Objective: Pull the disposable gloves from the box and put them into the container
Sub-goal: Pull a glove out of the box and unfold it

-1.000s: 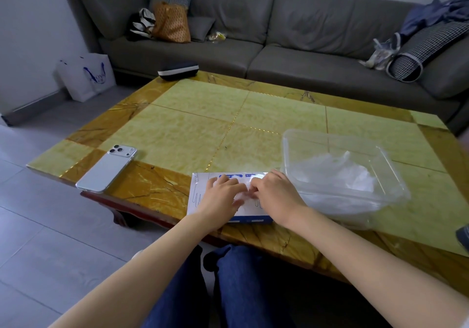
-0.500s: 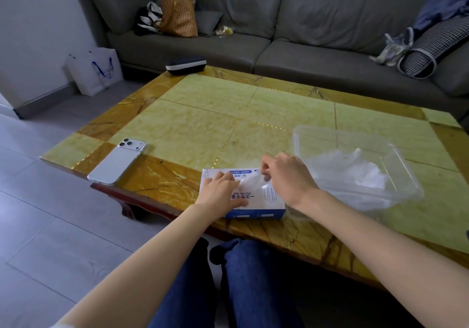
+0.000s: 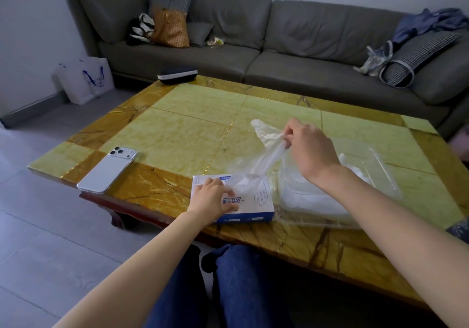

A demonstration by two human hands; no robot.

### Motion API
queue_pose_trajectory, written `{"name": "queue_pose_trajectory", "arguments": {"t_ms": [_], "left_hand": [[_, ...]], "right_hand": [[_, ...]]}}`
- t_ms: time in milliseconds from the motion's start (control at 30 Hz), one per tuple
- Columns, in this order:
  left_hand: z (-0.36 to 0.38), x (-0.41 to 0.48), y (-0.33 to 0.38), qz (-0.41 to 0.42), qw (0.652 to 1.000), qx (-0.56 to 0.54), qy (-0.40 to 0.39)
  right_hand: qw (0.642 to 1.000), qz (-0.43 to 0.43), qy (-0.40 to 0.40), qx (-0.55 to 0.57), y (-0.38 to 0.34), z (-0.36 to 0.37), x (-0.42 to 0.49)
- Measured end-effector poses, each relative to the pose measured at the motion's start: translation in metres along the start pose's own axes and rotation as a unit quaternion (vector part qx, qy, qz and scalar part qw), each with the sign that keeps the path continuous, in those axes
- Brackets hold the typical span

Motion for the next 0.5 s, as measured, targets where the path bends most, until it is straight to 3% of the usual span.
{"name": "queue_pose_trajectory", "arguments": {"t_ms": [267,500], "left_hand": [[-0.018,0.001,0.004,-0.001,0.996,-0.089,-0.025],[-0.054,0.012,0.028,-0.009,0.969,-0.243,0.046]], "right_hand": [[0.999,0.028,0.027,0.003,0.016,-0.009,-0.004],[0.997,0.021,-0.03,0.068,0.013,0.01,-0.005]]}}
Point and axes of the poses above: each hand's wrist, its own x-axis towards the middle knuckle, its own z-axis out of the palm, y = z × x, the point moved 6 cm from there along x, towards the middle knuckle
